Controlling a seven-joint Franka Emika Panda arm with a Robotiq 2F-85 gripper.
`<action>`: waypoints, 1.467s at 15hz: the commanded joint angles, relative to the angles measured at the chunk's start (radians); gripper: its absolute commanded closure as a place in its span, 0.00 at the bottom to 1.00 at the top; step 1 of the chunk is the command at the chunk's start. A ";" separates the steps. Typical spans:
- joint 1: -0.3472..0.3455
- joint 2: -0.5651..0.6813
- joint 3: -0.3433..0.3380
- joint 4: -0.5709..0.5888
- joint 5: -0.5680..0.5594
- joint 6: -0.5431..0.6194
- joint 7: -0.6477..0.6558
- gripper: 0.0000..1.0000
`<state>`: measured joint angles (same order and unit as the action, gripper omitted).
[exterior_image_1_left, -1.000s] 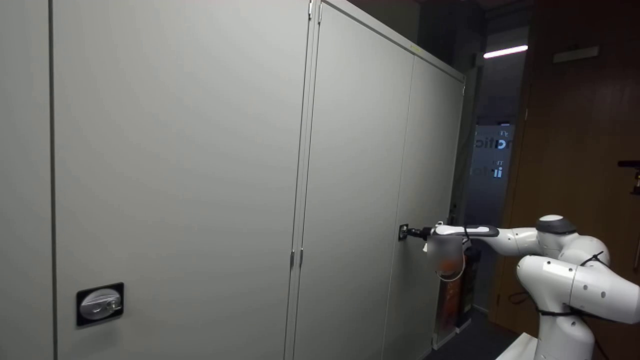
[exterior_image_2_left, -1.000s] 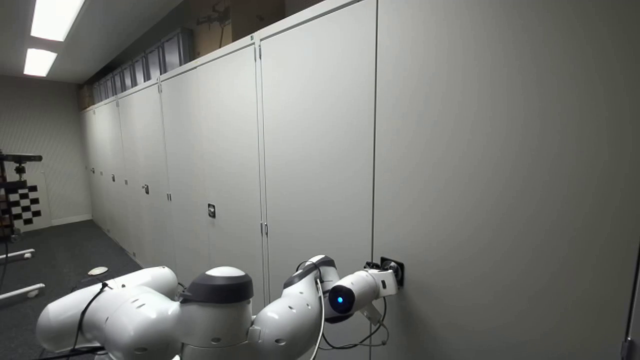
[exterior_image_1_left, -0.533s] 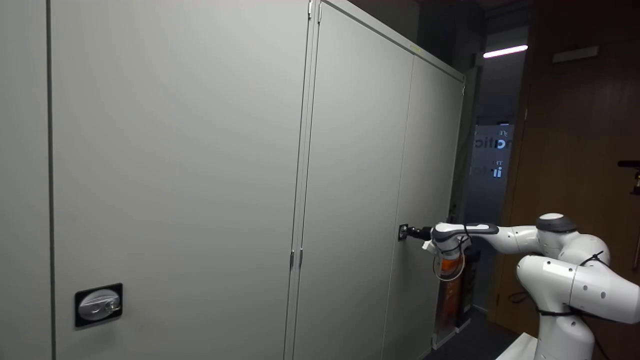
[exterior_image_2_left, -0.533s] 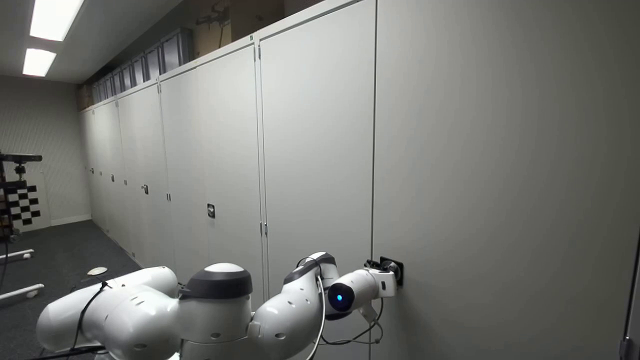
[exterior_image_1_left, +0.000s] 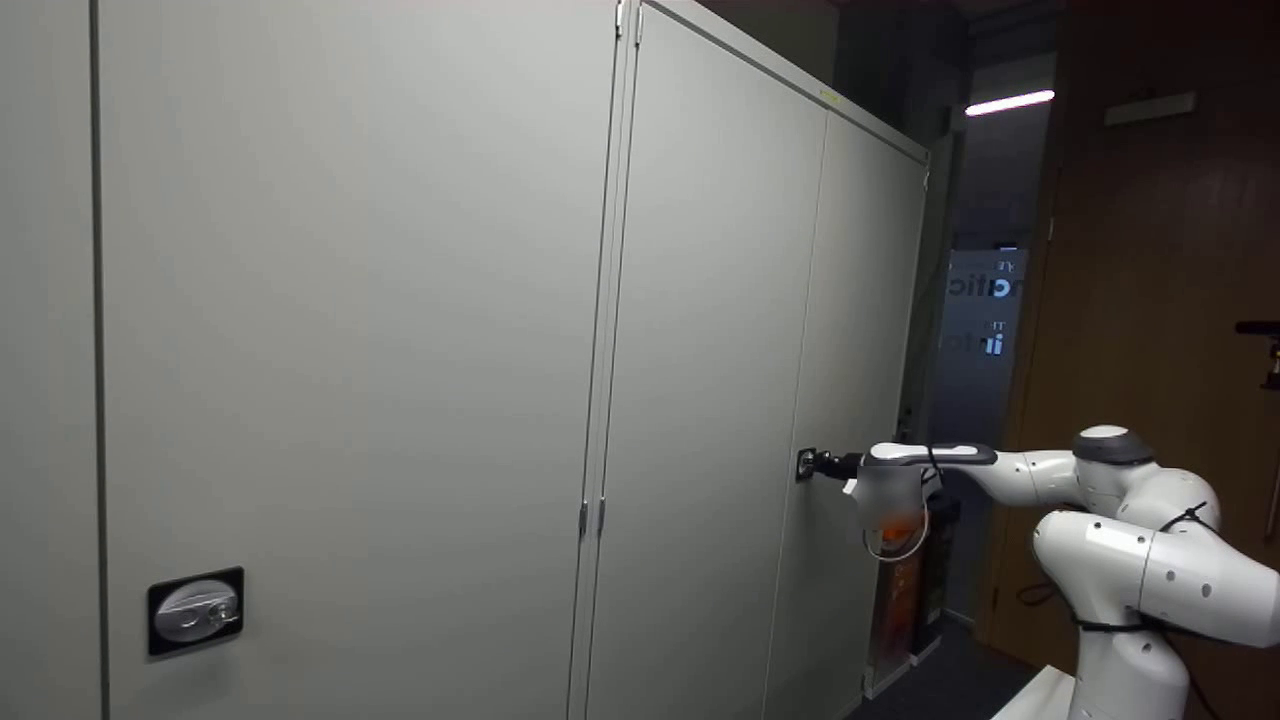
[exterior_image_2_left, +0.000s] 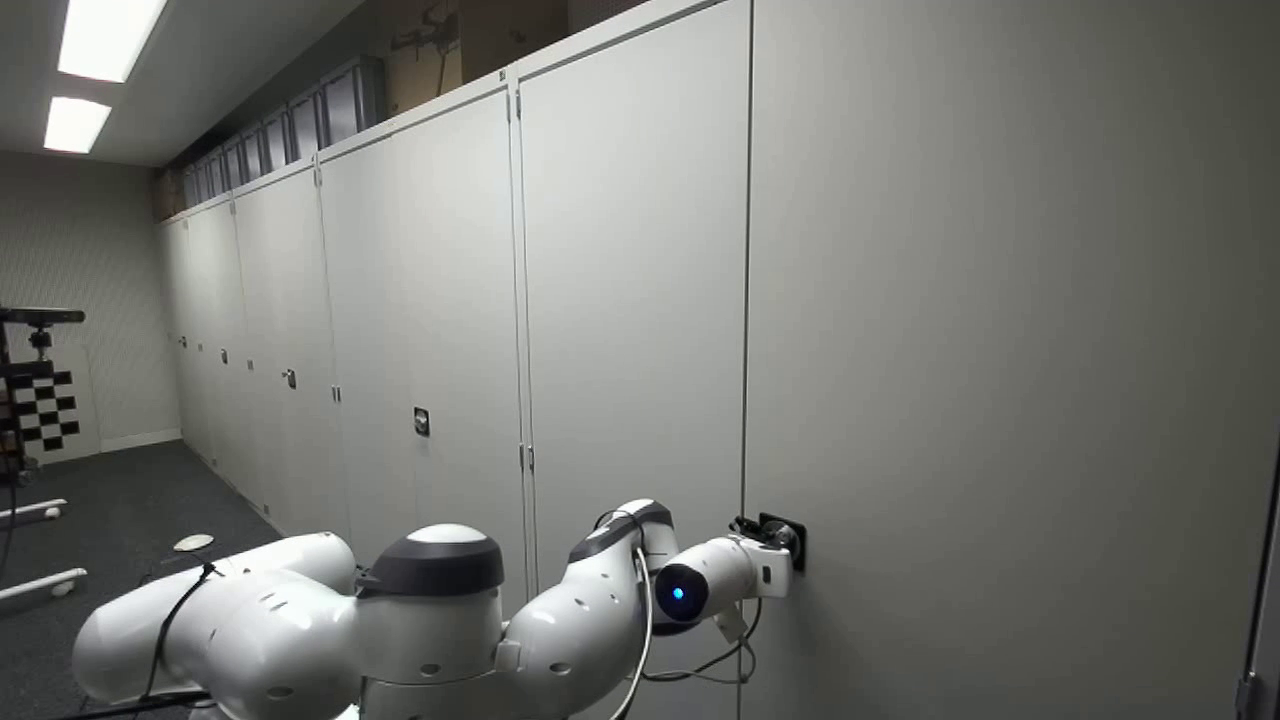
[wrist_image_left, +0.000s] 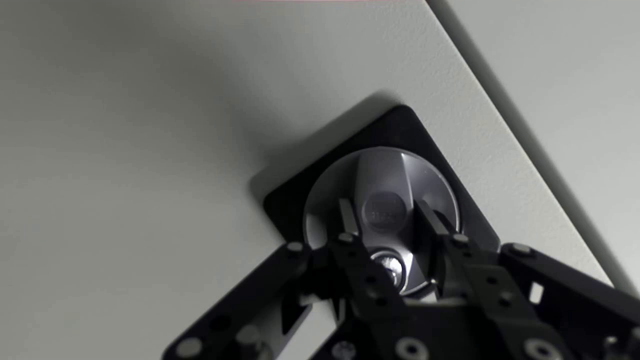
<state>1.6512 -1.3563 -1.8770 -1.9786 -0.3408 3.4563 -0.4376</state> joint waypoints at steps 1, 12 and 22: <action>-0.035 0.083 0.042 -0.105 0.073 -0.037 0.098 0.92; -0.073 0.055 0.085 -0.098 0.105 -0.164 0.130 0.92; -0.078 0.051 0.103 -0.074 0.161 -0.246 0.165 0.92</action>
<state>1.6160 -1.3563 -1.8281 -1.9608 -0.2269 3.2899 -0.3544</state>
